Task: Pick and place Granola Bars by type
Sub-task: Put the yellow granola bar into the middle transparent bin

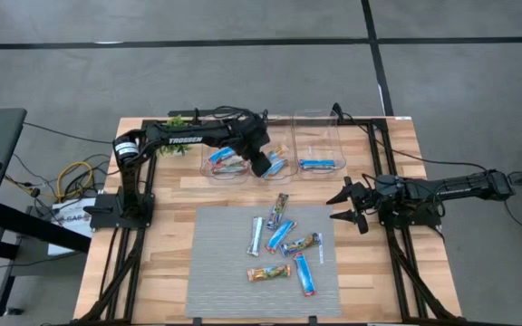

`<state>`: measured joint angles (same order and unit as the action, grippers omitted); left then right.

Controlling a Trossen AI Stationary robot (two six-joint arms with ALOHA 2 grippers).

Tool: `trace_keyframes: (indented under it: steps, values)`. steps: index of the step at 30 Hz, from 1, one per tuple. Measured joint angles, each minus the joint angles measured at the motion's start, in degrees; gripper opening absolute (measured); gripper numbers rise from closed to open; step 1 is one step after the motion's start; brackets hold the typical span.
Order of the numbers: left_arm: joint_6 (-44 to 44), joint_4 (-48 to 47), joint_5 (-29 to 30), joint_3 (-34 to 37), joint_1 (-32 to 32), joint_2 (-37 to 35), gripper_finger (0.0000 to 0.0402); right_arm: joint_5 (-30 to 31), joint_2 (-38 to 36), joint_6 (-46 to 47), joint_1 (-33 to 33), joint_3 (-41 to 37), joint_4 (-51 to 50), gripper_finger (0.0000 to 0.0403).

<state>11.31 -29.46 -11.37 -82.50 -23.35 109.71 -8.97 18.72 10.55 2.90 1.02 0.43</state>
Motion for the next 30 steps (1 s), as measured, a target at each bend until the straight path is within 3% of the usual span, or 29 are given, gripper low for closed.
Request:
trace_keyframes:
  steps: [9,19,24,30]
  values:
    - [-0.73,0.89,-0.38,0.0,0.0,-0.02,0.0078,0.02,0.02,0.0,-0.02,0.0,0.0,0.0226]
    - [-1.05,3.33,0.06,0.0,-0.07,-0.02,0.0185,0.01,0.02,0.0,-0.02,0.0,0.02,0.0226]
    - [-0.22,8.88,0.09,0.0,-0.07,-0.02,0.0202,0.0,0.02,0.0,-0.02,0.0,0.02,0.0226]
    - [3.43,22.53,-0.24,0.0,0.43,-0.02,0.0203,0.01,0.01,0.0,-0.01,0.0,0.01,0.0226]
